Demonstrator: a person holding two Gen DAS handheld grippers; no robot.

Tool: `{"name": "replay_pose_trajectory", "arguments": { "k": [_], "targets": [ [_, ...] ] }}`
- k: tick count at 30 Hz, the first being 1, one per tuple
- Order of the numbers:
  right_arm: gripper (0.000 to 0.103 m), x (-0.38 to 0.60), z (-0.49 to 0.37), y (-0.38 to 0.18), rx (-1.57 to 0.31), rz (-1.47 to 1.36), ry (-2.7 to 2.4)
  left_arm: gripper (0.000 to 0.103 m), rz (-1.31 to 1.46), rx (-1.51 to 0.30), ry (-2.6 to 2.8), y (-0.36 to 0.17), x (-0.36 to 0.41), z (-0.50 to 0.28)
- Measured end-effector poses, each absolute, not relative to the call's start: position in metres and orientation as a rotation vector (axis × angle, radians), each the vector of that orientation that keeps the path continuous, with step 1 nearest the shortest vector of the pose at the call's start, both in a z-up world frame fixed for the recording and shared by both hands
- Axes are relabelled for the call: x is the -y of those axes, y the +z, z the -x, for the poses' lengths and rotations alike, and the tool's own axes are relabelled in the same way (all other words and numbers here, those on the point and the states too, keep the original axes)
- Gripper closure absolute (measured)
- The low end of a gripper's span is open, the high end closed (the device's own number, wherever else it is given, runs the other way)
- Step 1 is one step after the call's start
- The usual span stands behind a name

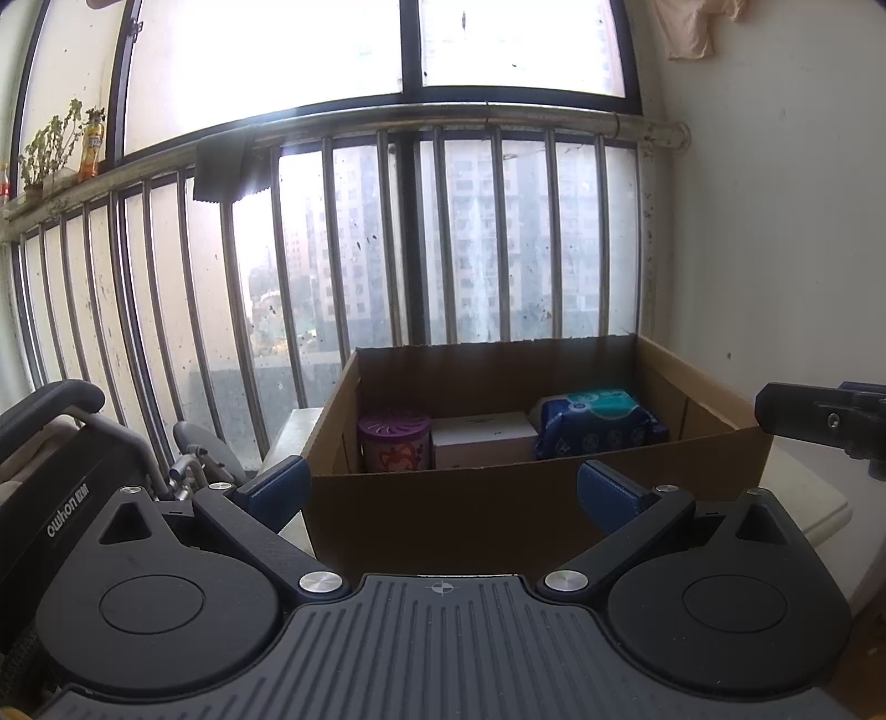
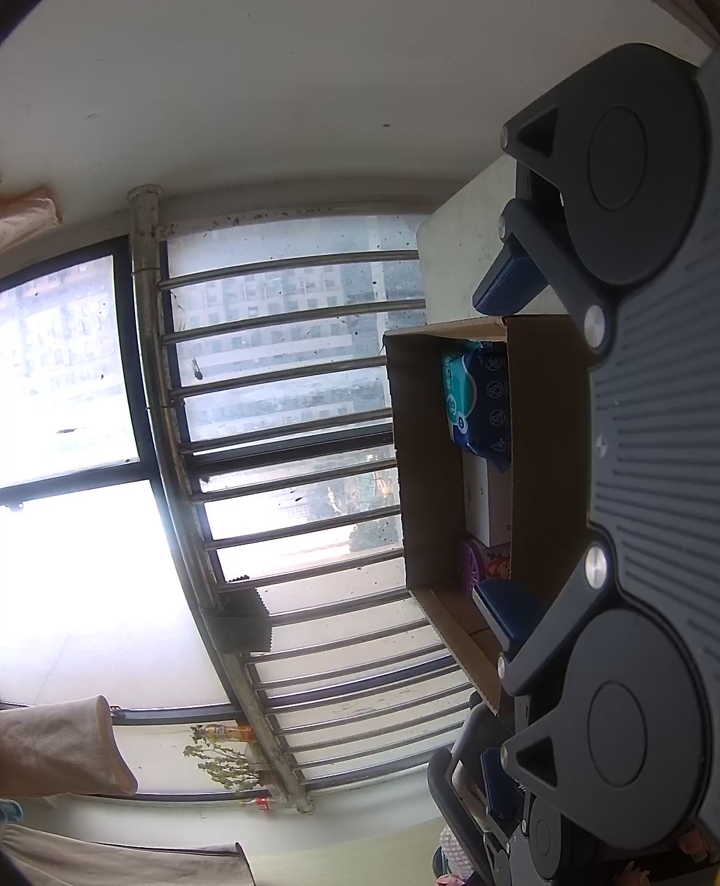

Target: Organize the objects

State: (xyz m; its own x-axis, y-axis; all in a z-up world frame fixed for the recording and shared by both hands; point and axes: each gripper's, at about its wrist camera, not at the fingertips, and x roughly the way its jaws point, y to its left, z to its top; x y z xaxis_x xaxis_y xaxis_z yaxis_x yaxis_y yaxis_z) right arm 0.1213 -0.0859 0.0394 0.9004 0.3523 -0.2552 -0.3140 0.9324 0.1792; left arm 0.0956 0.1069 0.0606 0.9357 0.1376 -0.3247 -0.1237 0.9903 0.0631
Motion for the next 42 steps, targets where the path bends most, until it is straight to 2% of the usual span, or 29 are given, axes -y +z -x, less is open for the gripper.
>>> {"name": "replay_pose_trajectory", "arguments": {
  "k": [42],
  "targets": [
    [0.000, 0.0811, -0.1207, 0.0457, -0.278, -0.124, 0.365, 0.000, -0.045, -0.356, 0.131, 0.0568, -0.1068, -0.0990]
  ]
}}
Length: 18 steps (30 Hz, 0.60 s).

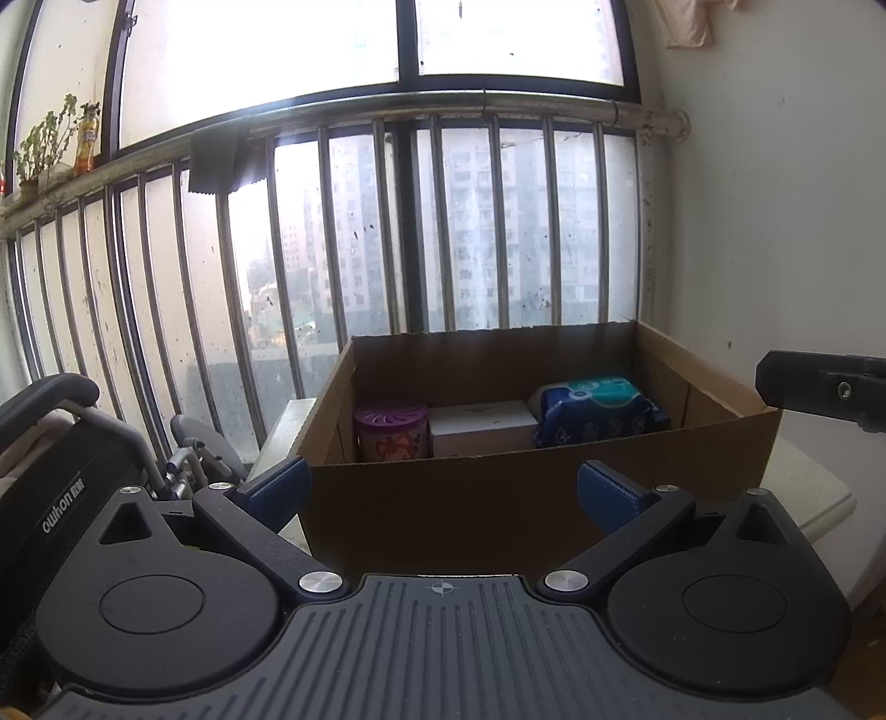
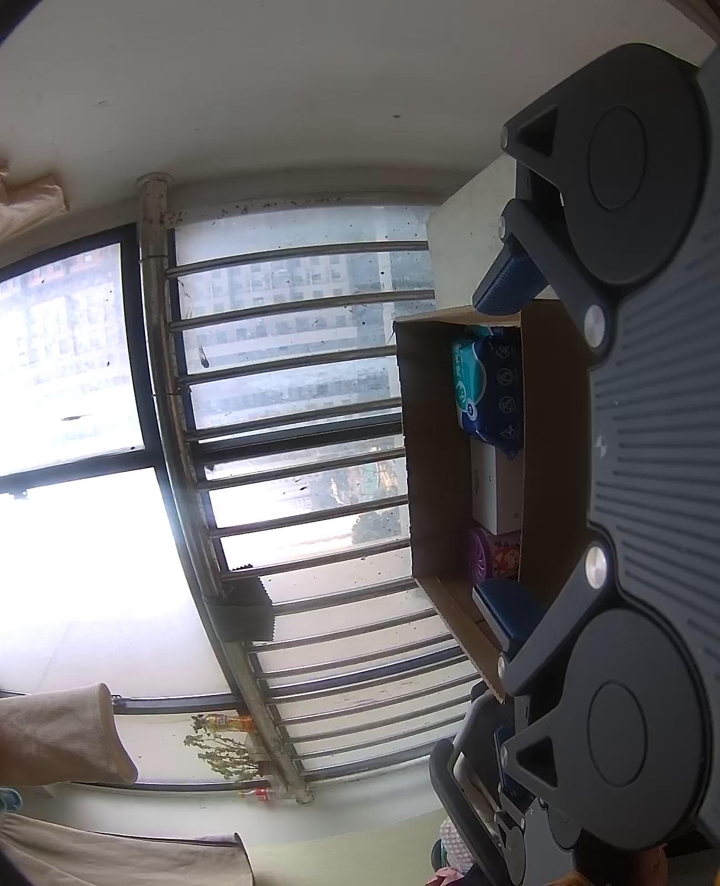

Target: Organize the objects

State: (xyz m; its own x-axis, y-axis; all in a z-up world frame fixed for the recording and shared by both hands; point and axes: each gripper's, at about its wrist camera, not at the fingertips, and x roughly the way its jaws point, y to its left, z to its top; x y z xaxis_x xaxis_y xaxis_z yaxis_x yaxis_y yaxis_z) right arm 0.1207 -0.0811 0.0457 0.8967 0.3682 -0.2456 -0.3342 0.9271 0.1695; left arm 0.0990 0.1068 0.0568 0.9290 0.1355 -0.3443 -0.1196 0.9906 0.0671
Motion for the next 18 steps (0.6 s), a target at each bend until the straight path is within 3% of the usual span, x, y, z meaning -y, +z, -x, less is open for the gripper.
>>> {"name": "replay_pose_trajectory", "arguments": {
  "k": [18],
  "targets": [
    [0.000, 0.0806, -0.1198, 0.0453, -0.282, -0.128, 0.373, 0.000, -0.042, -0.358, 0.134, 0.0555, -0.1073, -0.0996]
  ]
}}
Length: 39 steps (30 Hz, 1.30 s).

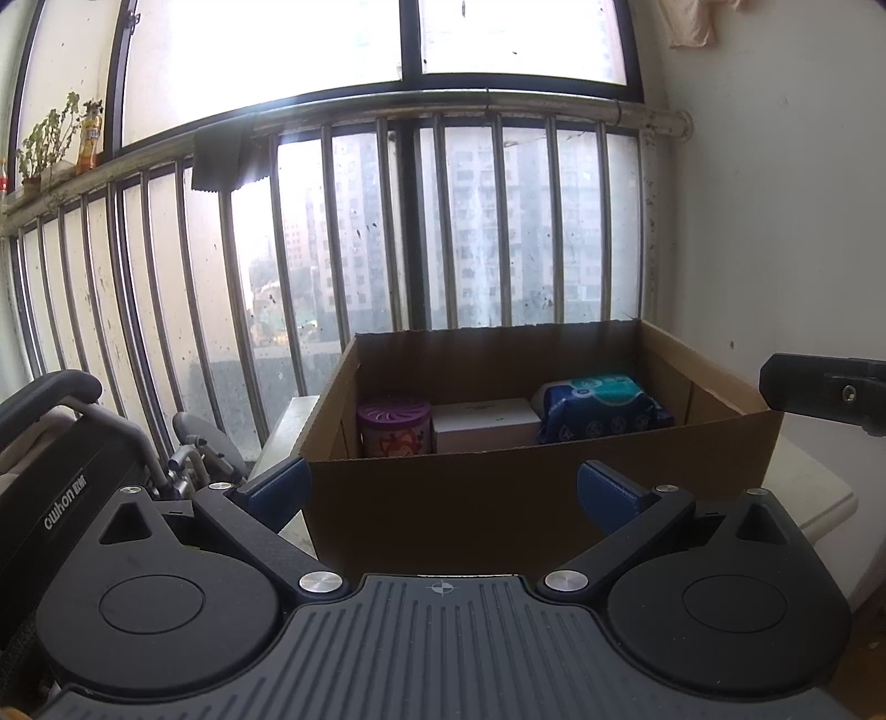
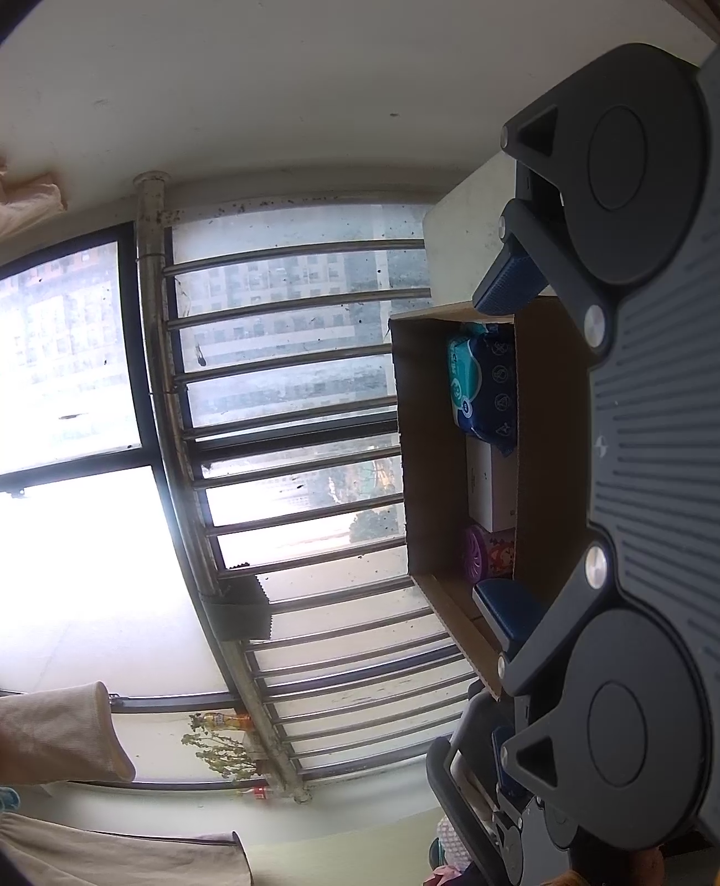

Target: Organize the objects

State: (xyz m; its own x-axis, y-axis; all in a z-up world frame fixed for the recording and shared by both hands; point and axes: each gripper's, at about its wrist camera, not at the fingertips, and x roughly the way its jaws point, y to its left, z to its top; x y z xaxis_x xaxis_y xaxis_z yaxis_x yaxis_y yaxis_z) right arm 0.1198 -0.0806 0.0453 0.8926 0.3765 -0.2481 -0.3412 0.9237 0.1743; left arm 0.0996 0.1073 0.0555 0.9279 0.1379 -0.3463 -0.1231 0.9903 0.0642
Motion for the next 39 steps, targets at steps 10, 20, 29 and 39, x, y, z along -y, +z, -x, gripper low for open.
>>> {"name": "replay_pose_trajectory", "arguments": {
  "k": [10, 20, 29, 39],
  "targets": [
    [0.000, 0.0812, -0.1190, 0.0448, -0.284, -0.126, 0.367, 0.000, -0.024, -0.350, 0.096, 0.0576, -0.1061, -0.0962],
    [0.000, 0.0811, -0.1161, 0.0445, -0.278, -0.123, 0.368, 0.000, -0.044, -0.355, 0.127, 0.0566, -0.1040, -0.0979],
    [0.000, 0.0780, -0.1180, 0.0445, -0.284, -0.114, 0.381, 0.000, -0.047, -0.346, 0.142, 0.0576, -0.1039, -0.0962],
    [0.000, 0.0781, -0.1208, 0.0444, -0.287, -0.113, 0.377, 0.000, -0.045, -0.355, 0.149, 0.0561, -0.1047, -0.0997]
  ]
}}
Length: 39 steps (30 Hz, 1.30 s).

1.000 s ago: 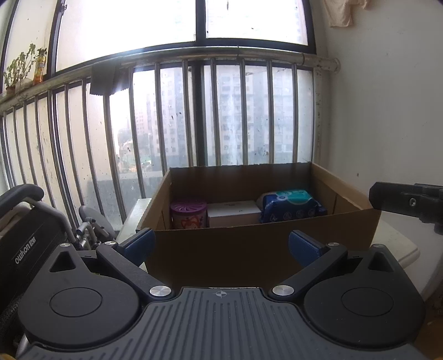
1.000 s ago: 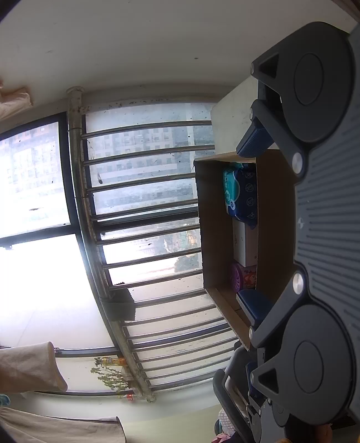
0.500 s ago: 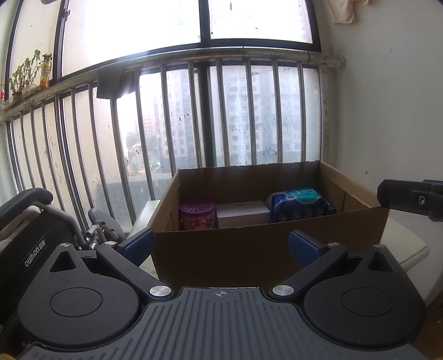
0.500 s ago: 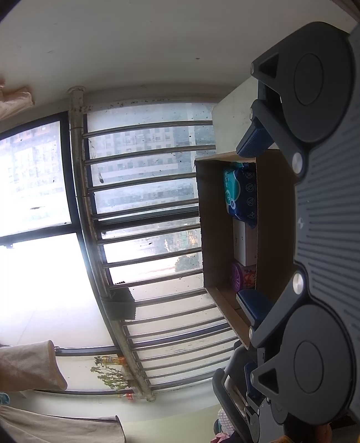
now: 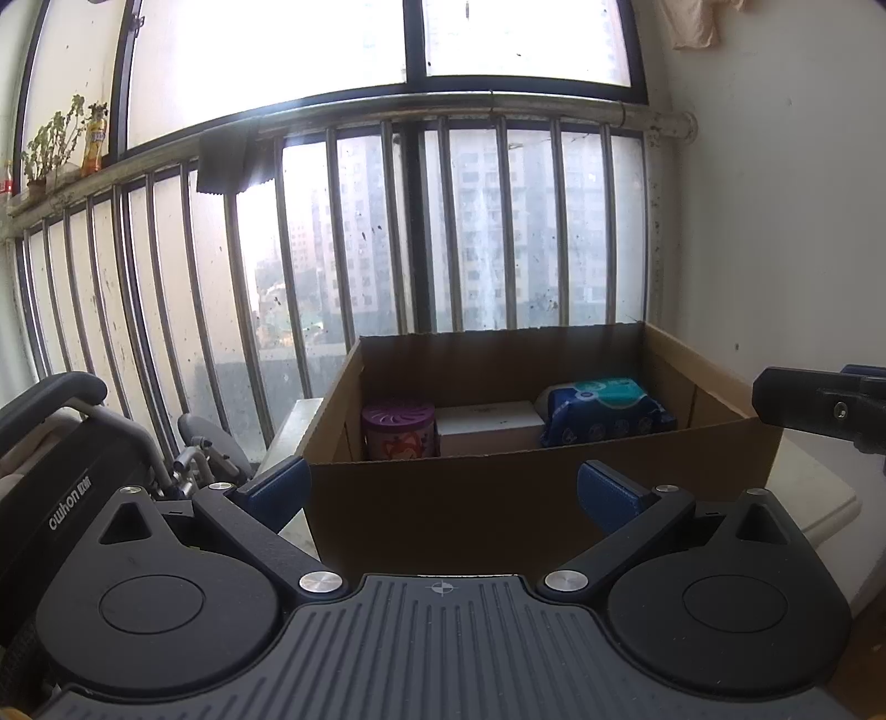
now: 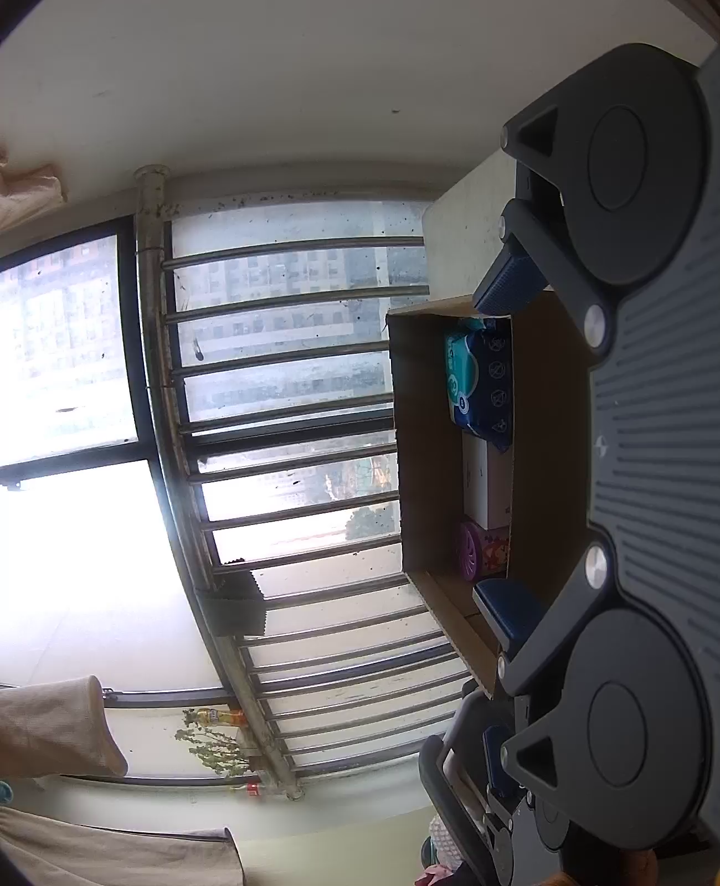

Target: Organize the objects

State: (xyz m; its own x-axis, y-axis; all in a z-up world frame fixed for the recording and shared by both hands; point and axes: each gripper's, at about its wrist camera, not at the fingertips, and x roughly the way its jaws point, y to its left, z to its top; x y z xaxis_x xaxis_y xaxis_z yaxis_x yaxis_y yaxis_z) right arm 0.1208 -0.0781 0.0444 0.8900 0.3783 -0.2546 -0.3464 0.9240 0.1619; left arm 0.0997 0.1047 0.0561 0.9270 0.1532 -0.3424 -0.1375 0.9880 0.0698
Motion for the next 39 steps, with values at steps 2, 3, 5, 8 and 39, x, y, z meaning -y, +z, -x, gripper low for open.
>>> {"name": "replay_pose_trajectory", "arguments": {
  "k": [2, 3, 5, 8, 39],
  "targets": [
    [0.000, 0.0782, -0.1215, 0.0438, -0.289, -0.113, 0.375, 0.000, -0.046, -0.357, 0.148, 0.0556, -0.1048, -0.1004],
    [0.000, 0.0778, -0.1213, 0.0437, -0.290, -0.113, 0.373, 0.000, -0.047, -0.358, 0.148, 0.0554, -0.1047, -0.1009],
    [0.000, 0.0779, -0.1214, 0.0437, -0.290, -0.112, 0.372, 0.000, -0.046, -0.359, 0.148, 0.0553, -0.1047, -0.1013],
    [0.000, 0.0780, -0.1216, 0.0442, -0.289, -0.111, 0.373, 0.000, -0.047, -0.360, 0.146, 0.0560, -0.1050, -0.1012],
    [0.000, 0.0766, -0.1217, 0.0429, -0.296, -0.106, 0.374, 0.000, -0.047, -0.371, 0.154, 0.0529, -0.1051, -0.1036]
  ]
}}
